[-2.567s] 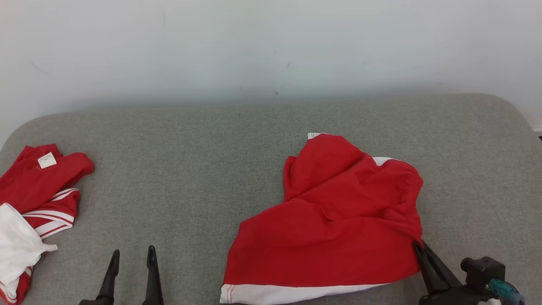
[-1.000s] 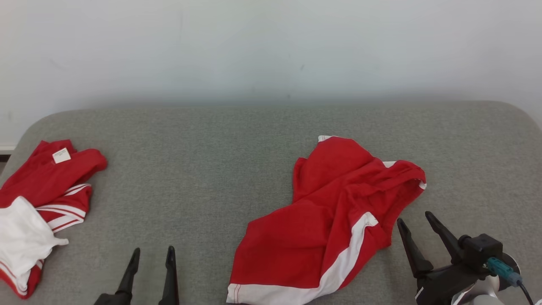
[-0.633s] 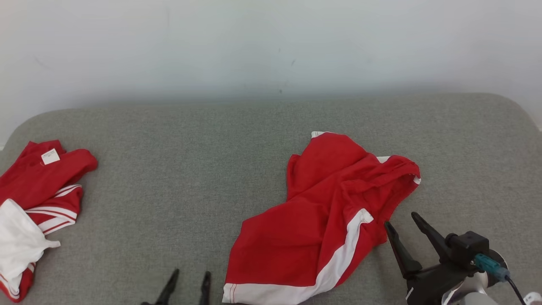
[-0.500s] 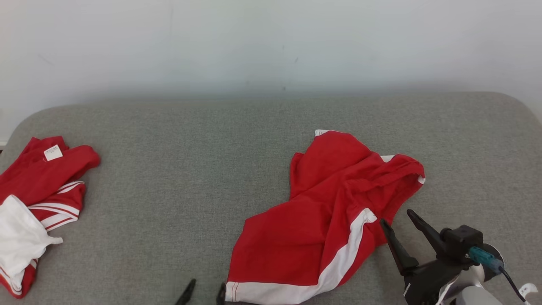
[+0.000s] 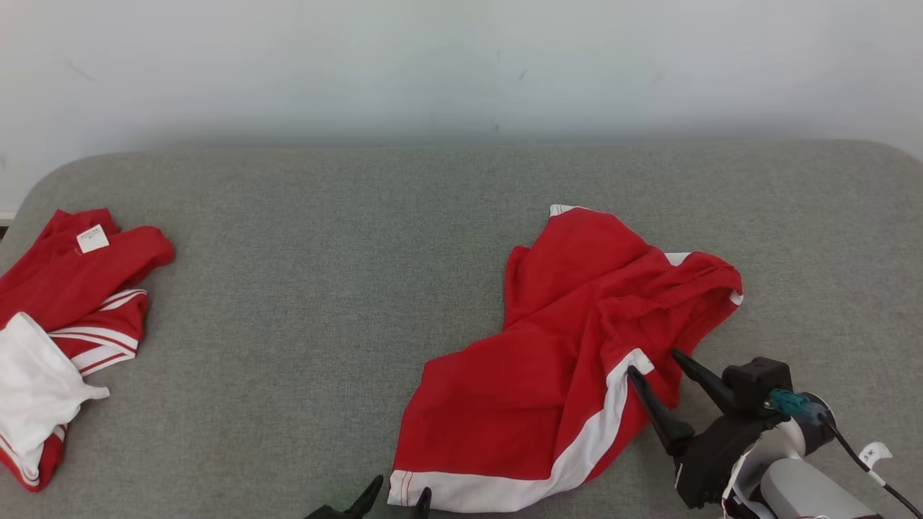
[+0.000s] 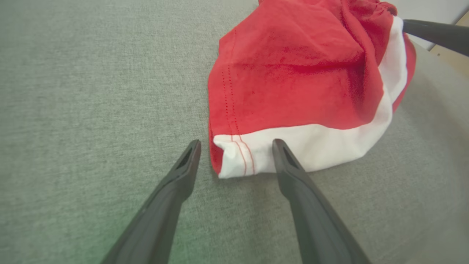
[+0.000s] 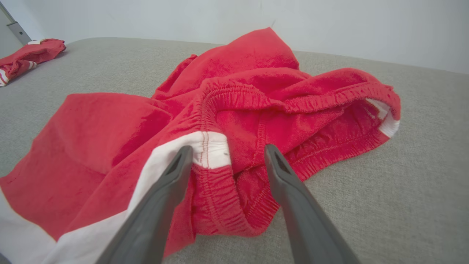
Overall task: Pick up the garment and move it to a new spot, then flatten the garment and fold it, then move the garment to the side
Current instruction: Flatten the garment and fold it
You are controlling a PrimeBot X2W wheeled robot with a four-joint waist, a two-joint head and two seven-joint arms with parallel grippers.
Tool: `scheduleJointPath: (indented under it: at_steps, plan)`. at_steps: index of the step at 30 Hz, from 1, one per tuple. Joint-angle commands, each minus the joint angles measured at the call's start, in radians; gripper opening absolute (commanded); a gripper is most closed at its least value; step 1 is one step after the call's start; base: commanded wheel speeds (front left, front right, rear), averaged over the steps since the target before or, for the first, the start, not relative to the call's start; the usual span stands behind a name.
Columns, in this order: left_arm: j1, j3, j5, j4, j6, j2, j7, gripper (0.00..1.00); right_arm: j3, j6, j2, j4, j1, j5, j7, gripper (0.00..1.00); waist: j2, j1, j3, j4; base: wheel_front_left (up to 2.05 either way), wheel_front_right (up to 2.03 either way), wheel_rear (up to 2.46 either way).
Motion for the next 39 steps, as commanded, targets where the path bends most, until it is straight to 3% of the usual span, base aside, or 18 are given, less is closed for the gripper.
scheduleJointPath:
  at_steps: [1, 2, 3, 4, 5, 13, 25, 31, 39]
  plan:
    - [-0.016, -0.009, -0.017, 0.017, -0.001, 0.005, -0.003, 1.00, 0.020, 0.001, 0.002, 0.008, -0.018, 0.026, 0.005, 1.00, -0.0001, -0.0001, 0.010, 0.005, 0.00, 0.00, 0.00]
    - [-0.023, -0.013, -0.022, 0.024, -0.001, 0.005, -0.003, 0.98, 0.033, 0.001, 0.003, 0.015, -0.024, 0.037, 0.007, 0.92, -0.0001, -0.0001, 0.013, 0.006, 0.00, 0.00, 0.00]
    - [-0.030, -0.014, -0.033, 0.033, -0.001, 0.004, -0.003, 0.55, 0.046, 0.001, 0.003, 0.021, -0.032, 0.049, 0.008, 0.45, -0.0001, -0.0001, 0.016, 0.008, 0.00, 0.00, 0.00]
    - [-0.036, -0.020, -0.043, 0.046, -0.001, 0.002, -0.003, 0.27, 0.061, 0.001, 0.001, 0.027, -0.039, 0.059, 0.010, 0.18, -0.0001, -0.0001, 0.018, 0.009, 0.00, 0.00, 0.00]
    - [-0.041, -0.027, -0.050, 0.056, -0.001, 0.000, -0.003, 0.00, 0.076, 0.001, -0.002, 0.033, -0.045, 0.071, 0.011, 0.00, -0.0001, -0.0001, 0.020, 0.011, 0.00, 0.00, 0.00]
    - [-0.046, -0.020, -0.097, 0.060, 0.000, -0.007, -0.004, 0.00, 0.126, 0.001, -0.027, 0.017, -0.027, 0.142, -0.070, 0.00, -0.0001, -0.0001, -0.014, 0.013, 0.00, 0.00, 0.00]
    - [-0.007, 0.137, -0.072, -0.154, 0.012, 0.028, -0.004, 0.00, 0.007, 0.001, -0.056, -0.241, 0.082, 0.148, -0.090, 0.00, -0.0001, -0.0001, -0.024, -0.032, 0.00, 0.00, 0.00]
    - [-0.247, 0.148, -0.076, -0.188, 0.003, 0.102, 0.040, 0.00, -0.046, 0.001, -0.049, -0.306, -0.073, 0.179, -0.076, 0.00, -0.0001, -0.0001, 0.044, -0.061, 0.00, 0.00, 0.00]
    - [-0.784, 0.148, -0.204, -0.168, 0.000, 0.189, 0.210, 0.00, -0.116, 0.001, -0.016, -0.255, -0.480, 0.321, 0.023, 0.00, -0.0001, -0.0001, 0.240, -0.097, 0.00, 0.00, 0.00]
